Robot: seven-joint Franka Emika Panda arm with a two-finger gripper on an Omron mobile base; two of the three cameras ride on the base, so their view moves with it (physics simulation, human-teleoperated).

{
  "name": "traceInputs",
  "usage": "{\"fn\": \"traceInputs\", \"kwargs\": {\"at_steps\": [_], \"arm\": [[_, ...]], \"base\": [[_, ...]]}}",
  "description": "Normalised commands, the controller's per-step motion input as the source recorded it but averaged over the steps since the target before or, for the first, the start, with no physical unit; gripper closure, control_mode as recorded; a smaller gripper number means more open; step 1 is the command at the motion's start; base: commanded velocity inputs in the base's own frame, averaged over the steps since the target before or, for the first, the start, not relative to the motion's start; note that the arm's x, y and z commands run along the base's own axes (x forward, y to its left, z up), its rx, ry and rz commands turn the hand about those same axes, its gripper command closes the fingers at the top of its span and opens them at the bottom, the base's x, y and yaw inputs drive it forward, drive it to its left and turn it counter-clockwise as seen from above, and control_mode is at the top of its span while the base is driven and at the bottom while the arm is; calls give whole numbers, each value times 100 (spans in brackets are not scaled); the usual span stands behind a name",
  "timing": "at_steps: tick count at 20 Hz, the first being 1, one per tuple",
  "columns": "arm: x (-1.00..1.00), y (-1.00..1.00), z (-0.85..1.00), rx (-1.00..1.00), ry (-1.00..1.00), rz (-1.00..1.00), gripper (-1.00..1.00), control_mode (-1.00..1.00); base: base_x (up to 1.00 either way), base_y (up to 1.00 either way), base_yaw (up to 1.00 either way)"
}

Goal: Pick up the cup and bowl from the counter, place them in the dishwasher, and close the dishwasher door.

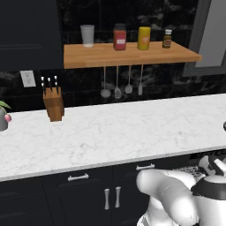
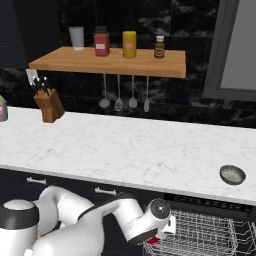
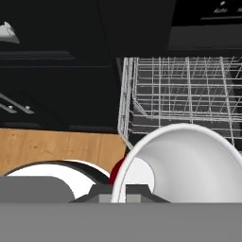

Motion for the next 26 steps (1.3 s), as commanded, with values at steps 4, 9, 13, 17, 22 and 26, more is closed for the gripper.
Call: {"fn": "traceInputs", "kwargs": {"at_steps": [4,9,13,17,22,26], "arm": [[31,0,-21,12,3,4,100,-100],[26,-13,-53,0,1,0,100,-100],[25,-18,-45,0,0,0,100,-100],[10,-16,-28,0,0,0,100,-100],[0,-8,-19,0,0,0,-100,-100],[0,0,-6,0,0,0,-100,-100]], "base": [[0,0,0],[0,0,0],[0,0,0],[0,0,0],[0,0,0],[0,0,0]]}}
